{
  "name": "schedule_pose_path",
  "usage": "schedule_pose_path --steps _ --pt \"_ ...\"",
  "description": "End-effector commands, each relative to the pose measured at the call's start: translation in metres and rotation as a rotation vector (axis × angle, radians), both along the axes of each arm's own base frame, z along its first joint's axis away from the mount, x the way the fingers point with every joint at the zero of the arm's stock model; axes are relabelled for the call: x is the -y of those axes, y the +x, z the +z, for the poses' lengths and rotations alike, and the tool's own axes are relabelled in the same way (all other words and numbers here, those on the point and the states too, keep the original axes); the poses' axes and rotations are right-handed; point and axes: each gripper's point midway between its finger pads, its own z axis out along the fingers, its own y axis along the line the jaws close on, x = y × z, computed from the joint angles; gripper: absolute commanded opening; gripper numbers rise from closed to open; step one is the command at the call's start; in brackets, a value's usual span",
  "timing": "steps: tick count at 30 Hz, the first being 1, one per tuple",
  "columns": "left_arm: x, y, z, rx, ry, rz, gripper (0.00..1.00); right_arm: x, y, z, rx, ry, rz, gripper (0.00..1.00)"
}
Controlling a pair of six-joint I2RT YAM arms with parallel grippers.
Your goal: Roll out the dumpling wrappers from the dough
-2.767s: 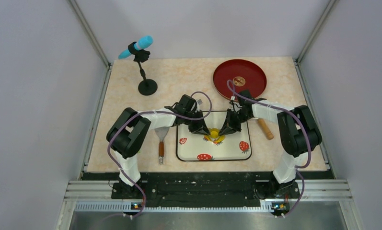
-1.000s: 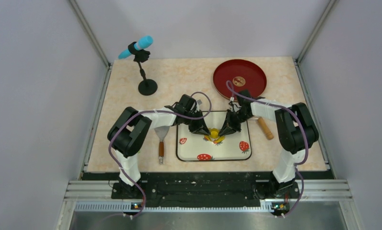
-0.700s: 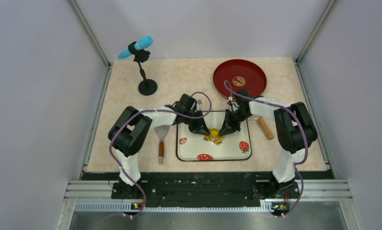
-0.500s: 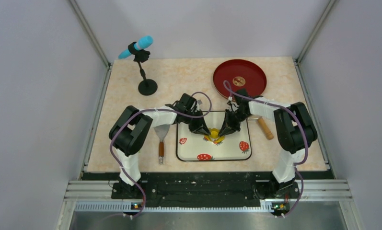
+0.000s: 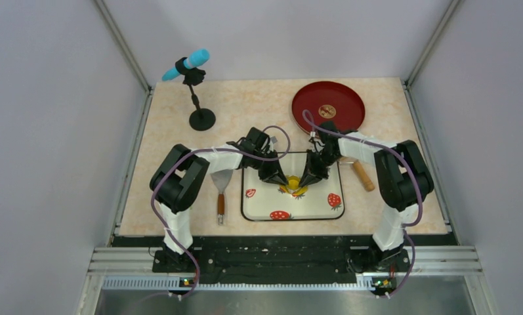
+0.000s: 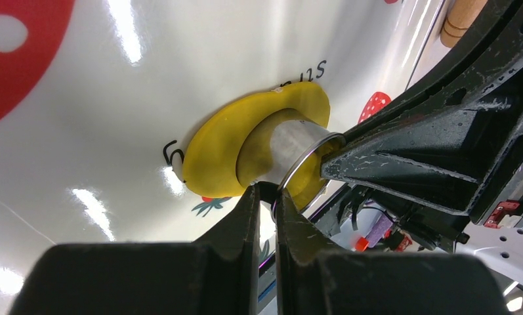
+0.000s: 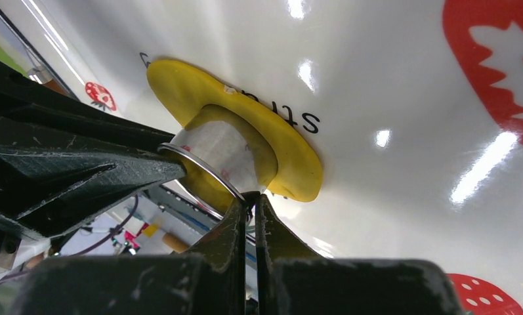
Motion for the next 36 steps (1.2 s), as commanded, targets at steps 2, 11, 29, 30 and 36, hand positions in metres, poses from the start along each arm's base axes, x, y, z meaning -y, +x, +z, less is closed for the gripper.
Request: schedule_pose_path --steps 2,11,29,30,36 --pt "-0.045 -0.035 -0.087 -0.088 0.332 0.005 0.0 0.081 -0.033 -0.083 0.012 -0.545 0.155 0.0" --pt "-0.042 -0.021 -0.068 -0.028 0.346 -0.011 0.09 0.065 -0.007 -0.048 0.086 -0.503 0.169 0.02" --pt "-0.03 0.004 -0.016 0.085 0.315 -0.016 0.24 0.043 0.014 -0.004 0.171 -0.42 0.168 0.2" --pt "-0.029 0.005 -0.013 0.094 0.307 -0.018 0.25 0.042 0.015 -0.001 0.175 -0.419 0.168 0.2" --pt "-0.015 0.015 0.019 0.171 0.216 -0.023 0.33 0.039 0.022 0.014 0.206 -0.405 0.159 0.32"
